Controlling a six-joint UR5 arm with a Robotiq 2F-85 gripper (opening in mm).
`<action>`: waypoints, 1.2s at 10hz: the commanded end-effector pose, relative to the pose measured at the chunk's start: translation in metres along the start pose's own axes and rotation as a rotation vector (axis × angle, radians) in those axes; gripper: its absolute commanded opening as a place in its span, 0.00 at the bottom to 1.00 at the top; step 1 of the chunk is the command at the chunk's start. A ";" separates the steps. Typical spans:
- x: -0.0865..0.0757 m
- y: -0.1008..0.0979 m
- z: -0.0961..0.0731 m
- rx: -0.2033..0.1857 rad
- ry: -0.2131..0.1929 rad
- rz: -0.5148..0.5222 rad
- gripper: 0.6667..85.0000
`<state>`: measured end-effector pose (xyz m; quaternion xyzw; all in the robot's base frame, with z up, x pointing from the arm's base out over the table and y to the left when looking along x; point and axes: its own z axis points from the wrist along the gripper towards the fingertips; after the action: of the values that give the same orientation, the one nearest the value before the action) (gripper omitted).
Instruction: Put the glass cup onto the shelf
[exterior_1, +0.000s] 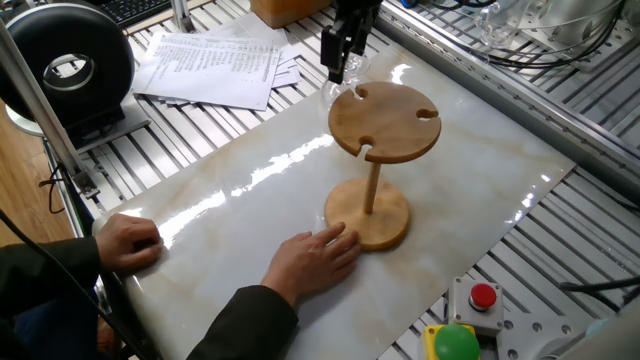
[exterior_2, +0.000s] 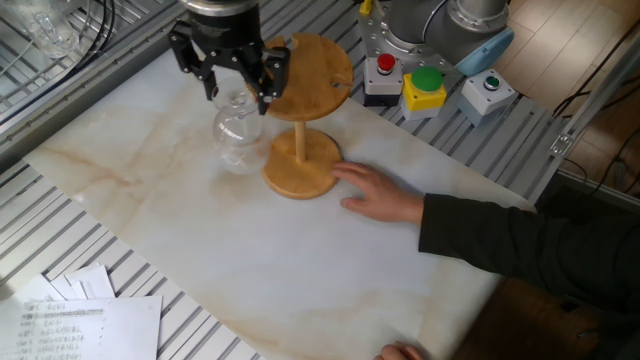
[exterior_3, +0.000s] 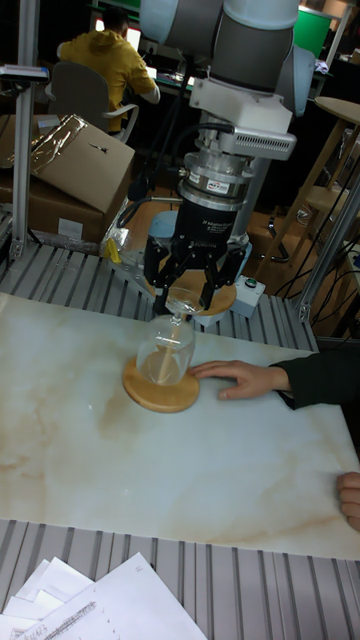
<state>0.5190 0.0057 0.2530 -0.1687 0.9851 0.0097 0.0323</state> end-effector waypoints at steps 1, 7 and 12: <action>0.006 0.010 -0.002 -0.021 -0.007 0.020 0.00; 0.015 0.015 0.004 -0.020 -0.012 0.043 0.00; 0.024 0.015 0.005 -0.010 -0.006 0.053 0.00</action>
<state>0.4944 0.0095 0.2467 -0.1468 0.9886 0.0126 0.0321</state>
